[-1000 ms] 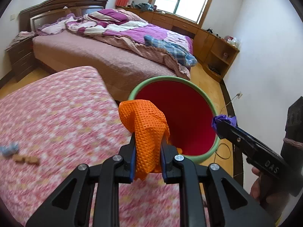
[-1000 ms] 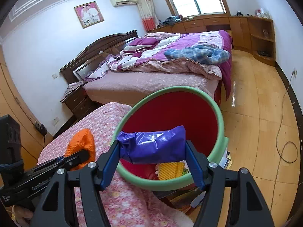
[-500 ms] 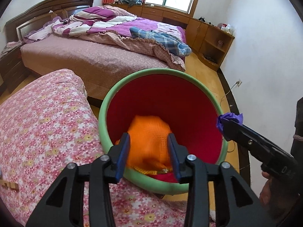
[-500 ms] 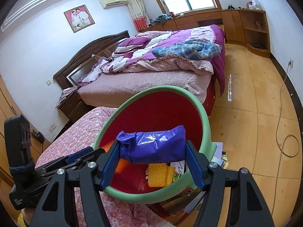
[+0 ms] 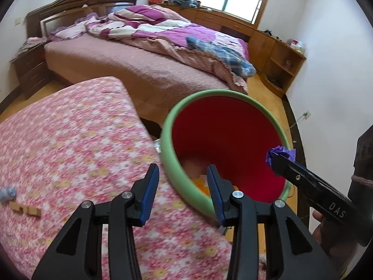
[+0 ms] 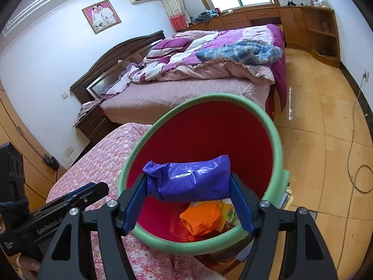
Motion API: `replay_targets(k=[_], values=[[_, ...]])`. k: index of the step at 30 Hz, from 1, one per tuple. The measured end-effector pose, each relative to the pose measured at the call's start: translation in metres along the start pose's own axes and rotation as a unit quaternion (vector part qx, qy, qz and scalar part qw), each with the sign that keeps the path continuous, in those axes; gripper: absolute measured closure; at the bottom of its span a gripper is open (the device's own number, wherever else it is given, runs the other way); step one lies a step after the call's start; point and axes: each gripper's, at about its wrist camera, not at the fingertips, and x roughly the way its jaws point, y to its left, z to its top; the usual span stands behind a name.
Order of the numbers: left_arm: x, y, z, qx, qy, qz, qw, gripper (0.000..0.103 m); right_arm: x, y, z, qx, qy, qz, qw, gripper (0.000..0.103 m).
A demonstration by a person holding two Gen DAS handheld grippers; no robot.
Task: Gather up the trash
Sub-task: 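Carry the orange bag and purple bag over the red bucket and open both tools, then move both open tools back over the items on the bed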
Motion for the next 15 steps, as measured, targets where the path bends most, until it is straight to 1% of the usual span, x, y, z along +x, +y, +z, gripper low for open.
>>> replay_targets(k=[2,4,8,10,15], values=[[-0.007,0.008,-0.001,-0.010,-0.002,0.004,0.9999,0.060,0.002,0.004,0.000,-0.002,0.004,0.003,1.000,0.028],[-0.013,0.015,-0.002,-0.018,-0.006,0.007,0.9998,0.060,0.004,0.008,0.000,-0.007,0.005,0.003,1.000,0.021],[-0.030,0.029,-0.004,-0.031,-0.018,0.017,0.9992,0.060,0.003,0.018,-0.001,-0.013,0.002,0.004,1.000,0.019],[-0.037,0.036,-0.006,-0.040,-0.019,0.021,0.9988,0.060,-0.001,0.021,-0.002,-0.011,-0.004,0.005,1.000,0.015],[-0.054,0.054,-0.012,-0.065,-0.025,0.030,0.9972,0.060,-0.011,0.033,-0.005,-0.004,-0.014,0.015,1.000,0.015]])
